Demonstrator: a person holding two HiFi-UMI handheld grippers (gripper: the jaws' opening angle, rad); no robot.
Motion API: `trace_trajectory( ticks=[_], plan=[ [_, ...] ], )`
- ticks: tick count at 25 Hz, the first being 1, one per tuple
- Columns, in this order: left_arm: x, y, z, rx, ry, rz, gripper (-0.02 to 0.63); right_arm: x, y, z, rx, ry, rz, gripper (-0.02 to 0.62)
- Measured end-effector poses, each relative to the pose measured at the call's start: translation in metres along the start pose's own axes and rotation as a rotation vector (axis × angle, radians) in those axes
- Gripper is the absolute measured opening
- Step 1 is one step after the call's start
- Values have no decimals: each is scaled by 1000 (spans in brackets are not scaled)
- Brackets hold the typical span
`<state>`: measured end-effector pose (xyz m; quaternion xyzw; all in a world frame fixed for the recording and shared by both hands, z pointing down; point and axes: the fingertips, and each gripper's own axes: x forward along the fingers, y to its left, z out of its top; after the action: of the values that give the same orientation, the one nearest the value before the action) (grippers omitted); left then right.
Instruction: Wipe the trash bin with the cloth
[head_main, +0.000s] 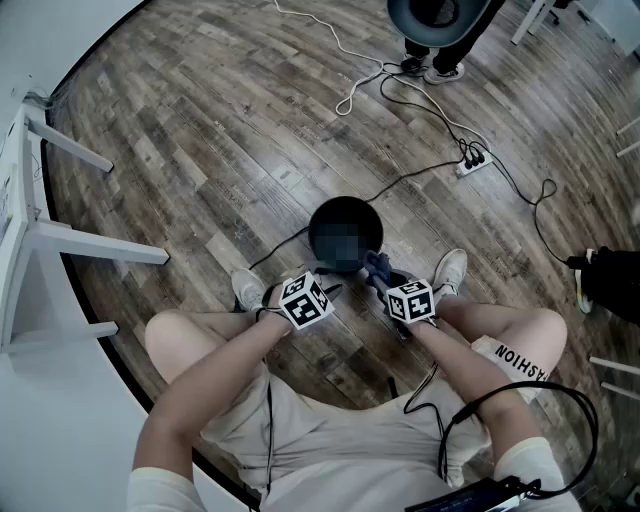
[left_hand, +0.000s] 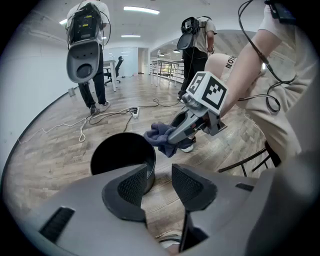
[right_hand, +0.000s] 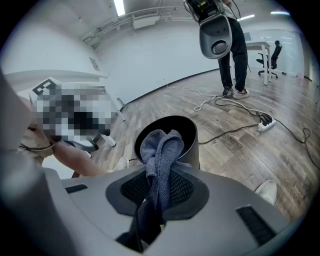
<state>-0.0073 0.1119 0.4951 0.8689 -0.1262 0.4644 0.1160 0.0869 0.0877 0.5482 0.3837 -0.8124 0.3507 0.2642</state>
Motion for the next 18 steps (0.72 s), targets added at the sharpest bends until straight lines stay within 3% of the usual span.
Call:
trace_trajectory(
  ticks=[4, 10, 13, 18],
  plan=[
    [3, -3, 0, 77, 27, -7, 146, 11, 0, -7, 28, 17, 6, 78],
    [41, 11, -33, 326, 150, 20, 146, 26, 15, -23, -20, 82, 35, 78],
    [58, 22, -47, 351, 186, 41, 146, 32, 20, -25, -43, 95, 46, 78],
    [74, 38, -57, 307, 188, 72, 146, 45, 19, -23, -51, 95, 45, 78]
  ],
)
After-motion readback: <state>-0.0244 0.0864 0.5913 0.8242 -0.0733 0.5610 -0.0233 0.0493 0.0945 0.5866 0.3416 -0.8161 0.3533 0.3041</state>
